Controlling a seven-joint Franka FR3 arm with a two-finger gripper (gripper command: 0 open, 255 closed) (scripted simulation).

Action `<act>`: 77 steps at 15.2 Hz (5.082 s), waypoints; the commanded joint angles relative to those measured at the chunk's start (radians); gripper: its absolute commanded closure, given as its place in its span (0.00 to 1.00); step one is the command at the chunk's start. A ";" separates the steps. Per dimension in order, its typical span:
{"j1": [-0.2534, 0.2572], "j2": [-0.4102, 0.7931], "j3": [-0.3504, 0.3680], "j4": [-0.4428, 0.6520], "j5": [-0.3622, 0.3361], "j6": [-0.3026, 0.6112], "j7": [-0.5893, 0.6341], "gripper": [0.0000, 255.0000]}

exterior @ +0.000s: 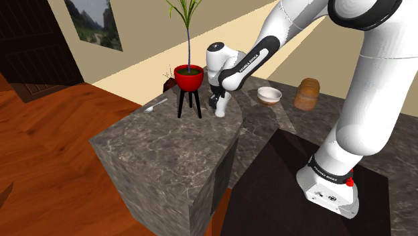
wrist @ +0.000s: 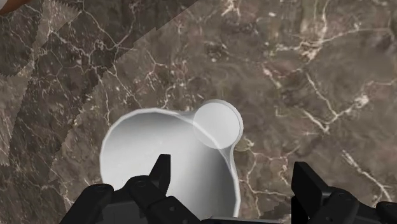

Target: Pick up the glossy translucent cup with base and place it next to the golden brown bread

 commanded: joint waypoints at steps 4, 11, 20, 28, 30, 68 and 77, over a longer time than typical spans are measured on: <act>0.000 0.000 0.000 0.000 0.000 0.000 0.000 0.00; 0.000 0.000 0.000 0.000 0.000 0.000 0.000 1.00; -0.004 -0.060 0.012 0.009 0.039 -0.063 -0.043 1.00; -0.006 -0.130 0.022 0.034 0.085 -0.151 -0.096 1.00; -0.006 -0.146 0.024 0.042 0.096 -0.174 -0.108 1.00; -0.107 -0.548 -0.119 -0.064 0.169 -0.379 -0.469 1.00; -0.197 -0.673 -0.270 -0.180 0.121 -0.330 -0.670 1.00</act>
